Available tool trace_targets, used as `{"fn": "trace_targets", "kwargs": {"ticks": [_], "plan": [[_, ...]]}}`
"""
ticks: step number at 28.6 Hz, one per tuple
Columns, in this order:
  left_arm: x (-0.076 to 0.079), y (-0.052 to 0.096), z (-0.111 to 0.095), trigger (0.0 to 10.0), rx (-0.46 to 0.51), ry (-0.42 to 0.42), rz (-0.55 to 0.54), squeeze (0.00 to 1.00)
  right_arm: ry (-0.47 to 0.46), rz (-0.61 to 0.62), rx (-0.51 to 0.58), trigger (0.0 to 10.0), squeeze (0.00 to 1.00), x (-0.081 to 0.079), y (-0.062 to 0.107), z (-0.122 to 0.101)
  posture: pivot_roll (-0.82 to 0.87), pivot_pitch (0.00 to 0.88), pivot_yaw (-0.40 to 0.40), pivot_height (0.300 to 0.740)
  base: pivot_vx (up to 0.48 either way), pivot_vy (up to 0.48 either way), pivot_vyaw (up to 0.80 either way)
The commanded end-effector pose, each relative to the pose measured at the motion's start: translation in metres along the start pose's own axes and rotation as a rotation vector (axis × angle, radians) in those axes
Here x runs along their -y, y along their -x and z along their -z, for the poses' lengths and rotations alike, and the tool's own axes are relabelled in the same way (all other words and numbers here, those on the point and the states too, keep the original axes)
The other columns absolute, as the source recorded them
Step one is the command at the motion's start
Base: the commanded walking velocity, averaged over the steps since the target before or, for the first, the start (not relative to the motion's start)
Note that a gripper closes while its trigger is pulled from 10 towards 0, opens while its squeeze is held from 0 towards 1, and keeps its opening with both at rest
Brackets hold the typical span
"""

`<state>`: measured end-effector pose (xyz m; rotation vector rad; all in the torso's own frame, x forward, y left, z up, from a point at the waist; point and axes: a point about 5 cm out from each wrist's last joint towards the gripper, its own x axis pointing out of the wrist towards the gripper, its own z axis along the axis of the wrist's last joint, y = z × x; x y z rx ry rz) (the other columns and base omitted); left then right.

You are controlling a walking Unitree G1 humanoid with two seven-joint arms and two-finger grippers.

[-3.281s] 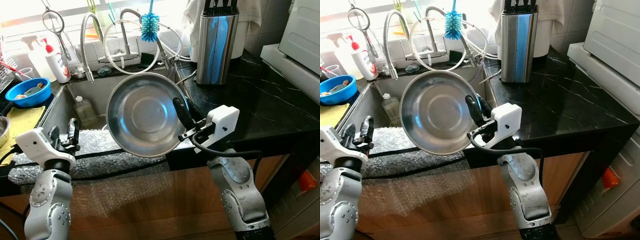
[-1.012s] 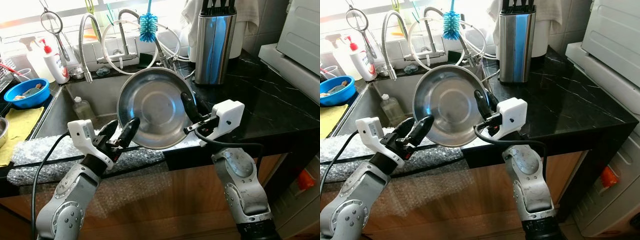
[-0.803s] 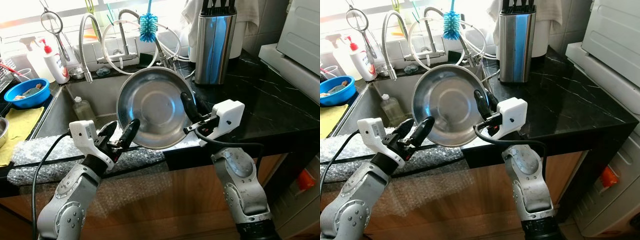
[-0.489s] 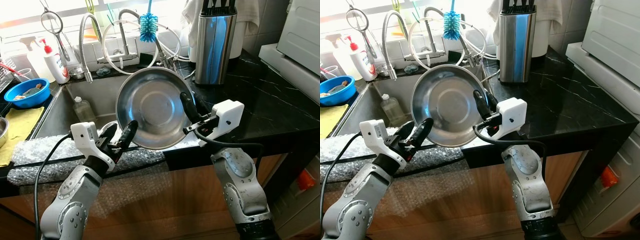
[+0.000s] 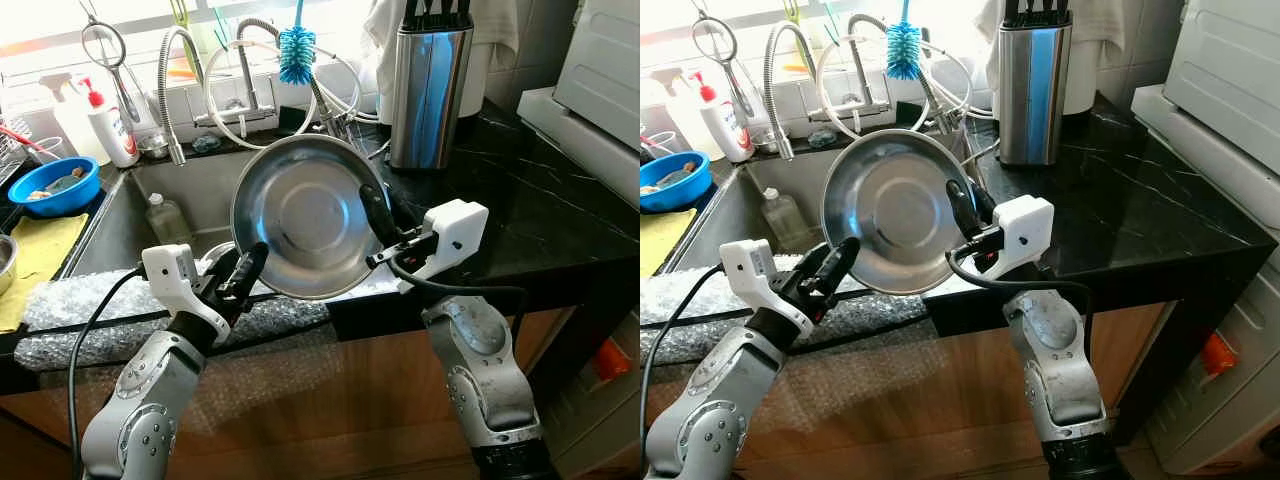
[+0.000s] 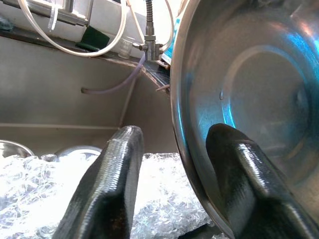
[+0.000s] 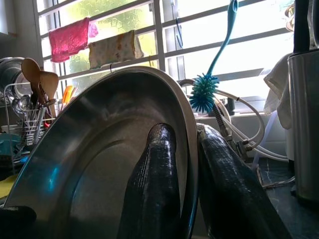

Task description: Kitchen organization

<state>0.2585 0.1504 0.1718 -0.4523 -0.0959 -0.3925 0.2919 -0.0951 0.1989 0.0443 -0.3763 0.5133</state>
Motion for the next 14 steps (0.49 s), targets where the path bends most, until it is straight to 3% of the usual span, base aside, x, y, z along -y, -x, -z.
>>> {"fn": "trace_targets", "kwargs": {"ticks": [1,14], "plan": [[-0.0024,0.0021,-0.0016,0.0,0.004,-0.013,-0.012,0.0,-0.003,-0.017,0.034,10.0,0.0,-0.003,-0.0056,-0.007,-0.08,0.0,0.131,0.74,0.0,0.0,0.0],[-0.0021,0.0019,-0.0026,0.0,0.007,-0.011,-0.008,0.0,-0.003,-0.028,0.025,10.0,0.0,-0.0048,-0.006,-0.0053,-0.08,0.0,0.133,0.74,0.0,0.0,0.0]]}}
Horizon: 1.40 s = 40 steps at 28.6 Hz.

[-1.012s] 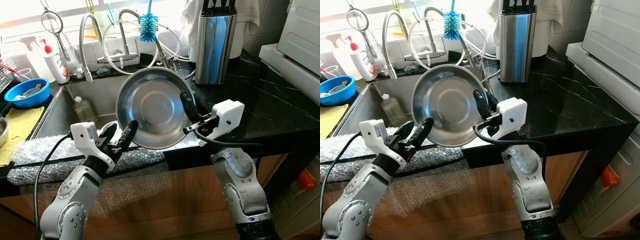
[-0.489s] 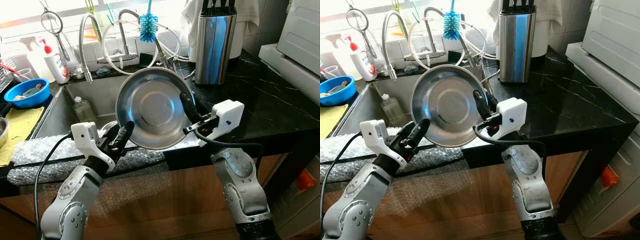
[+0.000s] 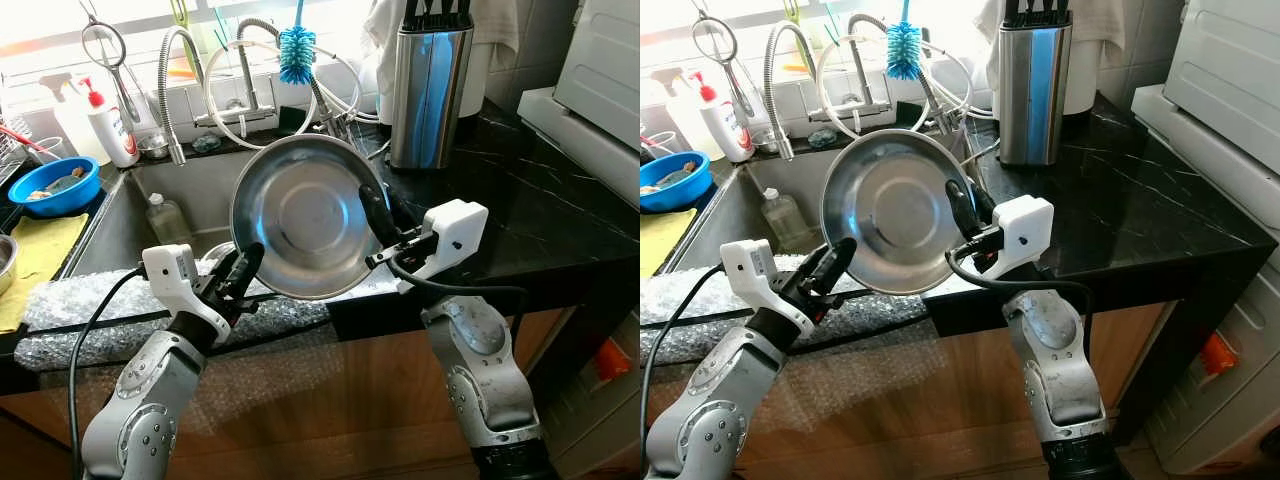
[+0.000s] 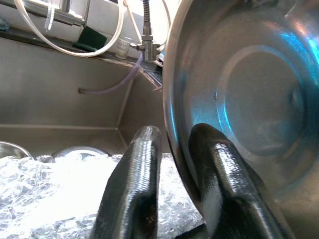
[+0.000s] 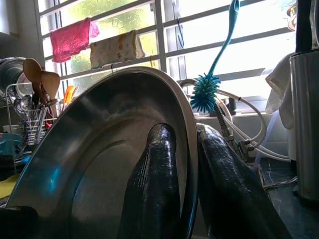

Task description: Kitchen organization

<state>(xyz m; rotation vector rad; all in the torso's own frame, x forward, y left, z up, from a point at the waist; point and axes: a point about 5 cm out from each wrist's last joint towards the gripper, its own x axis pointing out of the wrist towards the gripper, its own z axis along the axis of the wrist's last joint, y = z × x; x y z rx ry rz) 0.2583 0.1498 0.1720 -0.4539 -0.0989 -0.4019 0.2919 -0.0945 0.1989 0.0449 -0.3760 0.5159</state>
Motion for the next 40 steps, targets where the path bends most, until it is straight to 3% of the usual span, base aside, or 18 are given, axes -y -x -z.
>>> {"fn": "trace_targets", "kwargs": {"ticks": [1,6,7,8,9,27,28,29,34,38,39,40], "plan": [[-0.002,0.002,-0.003,0.0,0.006,-0.012,-0.017,0.0,-0.001,-0.024,0.024,10.0,0.0,-0.004,-0.006,-0.005,-0.08,0.0,0.133,0.74,0.0,0.0,0.0],[-0.002,0.002,-0.002,0.0,0.006,-0.008,-0.016,0.0,-0.004,-0.02,0.02,10.0,0.0,-0.003,-0.006,-0.005,-0.08,0.0,0.133,0.74,0.0,0.0,0.0],[-0.002,0.002,-0.002,0.0,0.006,-0.008,-0.016,0.0,-0.009,-0.021,0.019,10.0,0.13,-0.003,-0.006,-0.005,-0.08,0.0,0.132,0.74,0.0,0.0,0.0],[-0.002,0.002,-0.002,0.0,0.007,-0.007,-0.016,0.0,-0.012,-0.021,0.019,10.0,0.83,-0.003,-0.006,-0.005,-0.08,0.0,0.132,0.74,0.0,0.0,0.0],[-0.002,0.001,-0.002,0.0,0.007,-0.007,-0.016,0.0,-0.016,-0.023,0.019,10.0,1.0,-0.003,-0.006,-0.005,-0.08,0.0,0.132,0.74,0.0,0.0,0.0],[-0.005,0.0,-0.005,0.0,0.05,0.022,-0.054,0.0,-0.007,-0.019,0.026,10.0,1.0,-0.001,-0.008,-0.007,-0.08,0.0,0.13,0.74,0.0,0.0,0.0],[-0.006,0.0,-0.005,0.0,0.056,0.026,-0.059,0.0,-0.004,-0.017,0.026,10.0,0.62,-0.001,-0.008,-0.007,-0.08,0.0,0.13,0.74,0.0,0.0,0.0],[-0.007,0.0,-0.007,0.0,0.069,0.034,-0.071,0.0,-0.002,-0.017,0.026,10.0,0.0,-0.001,-0.008,-0.007,-0.08,0.0,0.129,0.74,0.0,0.0,0.0],[-0.016,-0.002,-0.017,0.0,0.163,0.076,-0.158,0.0,0.003,0.002,0.042,10.0,0.0,0.0,-0.008,-0.011,-0.09,0.0,0.131,0.74,0.0,0.0,0.0],[-0.033,-0.003,-0.028,0.0,0.255,0.029,-0.336,0.0,0.007,0.046,0.063,10.0,0.0,0.004,-0.009,-0.016,-0.09,0.0,0.134,0.74,0.0,0.0,0.0],[-0.036,-0.003,-0.03,0.8,0.268,0.023,-0.365,0.0,0.006,0.053,0.064,10.0,0.0,0.005,-0.009,-0.016,-0.09,0.0,0.134,0.74,0.0,0.0,0.0],[-0.038,-0.003,-0.031,0.8,0.276,0.021,-0.382,0.0,0.006,0.057,0.064,10.0,0.0,0.005,-0.009,-0.016,-0.09,0.0,0.134,0.74,0.0,0.0,0.0]]}}
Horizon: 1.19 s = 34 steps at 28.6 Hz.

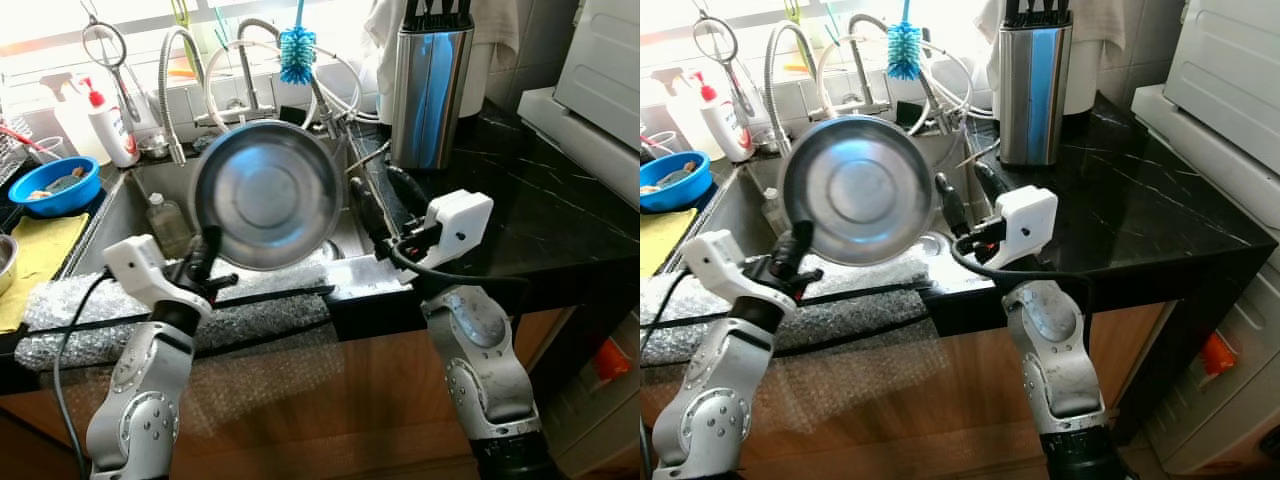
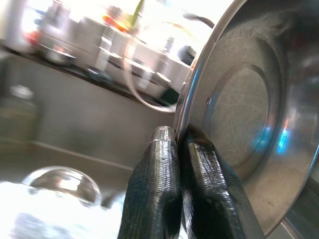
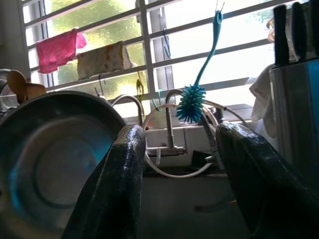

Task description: Kitchen organization

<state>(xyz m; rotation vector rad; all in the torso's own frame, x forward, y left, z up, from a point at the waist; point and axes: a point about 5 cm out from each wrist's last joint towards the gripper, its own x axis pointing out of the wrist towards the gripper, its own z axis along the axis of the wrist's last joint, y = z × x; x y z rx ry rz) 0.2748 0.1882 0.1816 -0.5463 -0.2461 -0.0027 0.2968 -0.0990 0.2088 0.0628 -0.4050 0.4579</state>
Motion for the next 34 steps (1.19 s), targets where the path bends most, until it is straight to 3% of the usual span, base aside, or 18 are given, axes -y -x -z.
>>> {"fn": "trace_targets", "kwargs": {"ticks": [1,2,10,13,18,34], "plan": [[-0.006,-0.003,-0.006,2.0,0.05,-0.016,-0.062,0.0,0.002,0.004,0.032,10.0,0.0,-0.002,-0.003,-0.008,-0.09,0.0,0.134,0.74,0.0,0.0,0.0],[-0.011,-0.007,-0.009,10.0,0.078,-0.044,-0.107,0.0,0.003,0.028,0.028,10.0,0.0,0.0,-0.002,-0.007,-0.09,0.0,0.136,0.74,0.0,0.0,0.0],[-0.017,-0.015,-0.013,10.0,0.128,-0.096,-0.168,0.0,0.053,0.151,-0.009,10.0,0.0,0.012,0.011,0.001,-0.1,0.0,0.141,0.74,0.0,0.0,0.0],[-0.017,-0.02,-0.01,10.0,0.125,-0.138,-0.163,0.0,0.12,0.274,-0.08,10.0,0.0,0.027,0.034,0.014,-0.11,0.0,0.146,0.74,0.0,0.0,0.0],[-0.016,-0.021,-0.008,10.0,0.119,-0.139,-0.159,0.0,0.143,0.339,-0.119,10.0,0.0,0.035,0.049,0.02,-0.11,0.0,0.147,0.74,0.0,0.0,0.0],[-0.015,-0.021,-0.003,10.0,0.119,-0.168,-0.148,0.0,0.158,0.361,-0.171,10.0,0.0,0.036,0.062,0.036,-0.12,0.0,0.147,0.74,0.0,0.0,0.0]]}}
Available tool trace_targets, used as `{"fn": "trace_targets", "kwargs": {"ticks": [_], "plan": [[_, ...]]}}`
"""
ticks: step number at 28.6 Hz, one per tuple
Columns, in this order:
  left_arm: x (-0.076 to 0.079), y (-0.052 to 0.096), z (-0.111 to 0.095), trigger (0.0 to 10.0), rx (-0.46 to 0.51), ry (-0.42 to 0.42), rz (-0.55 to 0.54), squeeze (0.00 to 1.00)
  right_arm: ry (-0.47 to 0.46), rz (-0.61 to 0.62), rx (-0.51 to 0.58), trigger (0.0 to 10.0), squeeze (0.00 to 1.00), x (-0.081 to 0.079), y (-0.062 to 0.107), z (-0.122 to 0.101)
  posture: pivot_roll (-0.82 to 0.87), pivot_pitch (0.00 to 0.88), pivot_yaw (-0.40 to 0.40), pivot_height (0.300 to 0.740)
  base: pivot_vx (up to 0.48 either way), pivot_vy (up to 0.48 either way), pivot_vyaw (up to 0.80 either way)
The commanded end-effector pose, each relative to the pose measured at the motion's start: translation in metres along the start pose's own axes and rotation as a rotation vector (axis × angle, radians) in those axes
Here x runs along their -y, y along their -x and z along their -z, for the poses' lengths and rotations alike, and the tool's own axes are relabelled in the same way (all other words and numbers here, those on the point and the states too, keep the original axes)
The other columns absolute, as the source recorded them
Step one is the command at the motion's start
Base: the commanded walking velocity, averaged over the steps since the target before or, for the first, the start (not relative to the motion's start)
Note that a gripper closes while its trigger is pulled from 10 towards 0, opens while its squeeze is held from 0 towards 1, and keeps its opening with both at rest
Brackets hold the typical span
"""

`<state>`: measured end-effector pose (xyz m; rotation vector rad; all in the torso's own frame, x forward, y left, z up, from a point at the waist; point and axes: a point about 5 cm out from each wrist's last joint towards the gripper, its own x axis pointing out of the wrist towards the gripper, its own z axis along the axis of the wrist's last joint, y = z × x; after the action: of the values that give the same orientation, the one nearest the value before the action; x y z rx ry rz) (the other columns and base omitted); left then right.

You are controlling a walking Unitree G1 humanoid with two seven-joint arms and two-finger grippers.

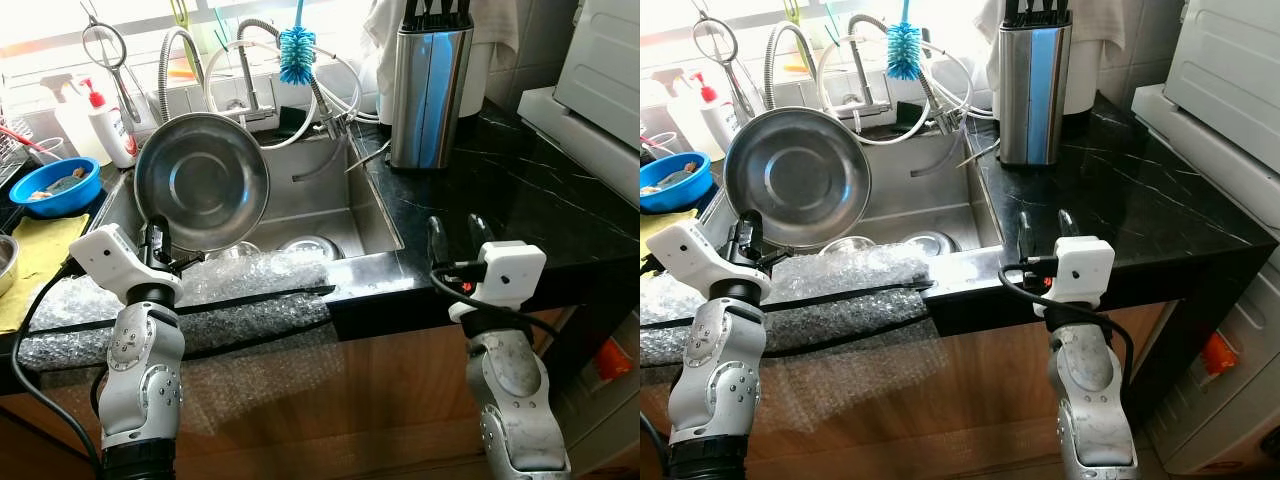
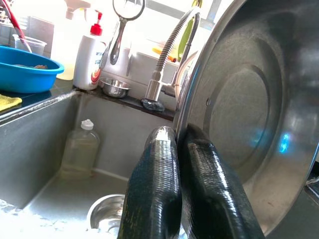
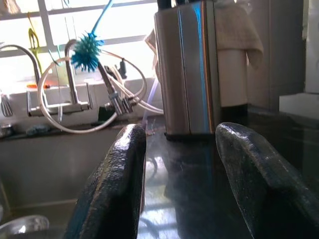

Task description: Kitchen organization

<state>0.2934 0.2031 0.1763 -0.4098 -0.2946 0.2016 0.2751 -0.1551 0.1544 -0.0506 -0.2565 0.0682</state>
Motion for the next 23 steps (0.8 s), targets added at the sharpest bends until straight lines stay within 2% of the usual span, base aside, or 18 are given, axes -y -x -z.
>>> {"fn": "trace_targets", "kwargs": {"ticks": [1,11,16,23], "plan": [[0.002,-0.004,-0.004,10.0,0.024,-0.011,0.015,0.0,0.004,-0.005,-0.006,10.0,0.0,-0.003,0.001,0.003,-0.12,0.0,0.148,0.74,0.0,0.0,0.0],[0.004,-0.008,-0.004,10.0,0.027,-0.035,0.027,0.0,0.002,0.015,-0.023,10.0,0.0,-0.002,0.003,0.01,-0.12,0.0,0.15,0.74,0.0,0.0,0.0],[0.005,-0.009,-0.004,10.0,0.033,-0.034,0.018,0.0,0.004,0.045,-0.053,10.0,0.0,0.0,0.008,0.02,-0.11,0.0,0.15,0.74,0.0,0.0,0.0],[0.005,-0.01,-0.003,10.0,0.032,-0.037,0.019,0.0,0.001,0.042,-0.044,10.0,0.0,-0.001,0.008,0.019,-0.12,0.0,0.151,0.74,0.0,0.0,0.0]]}}
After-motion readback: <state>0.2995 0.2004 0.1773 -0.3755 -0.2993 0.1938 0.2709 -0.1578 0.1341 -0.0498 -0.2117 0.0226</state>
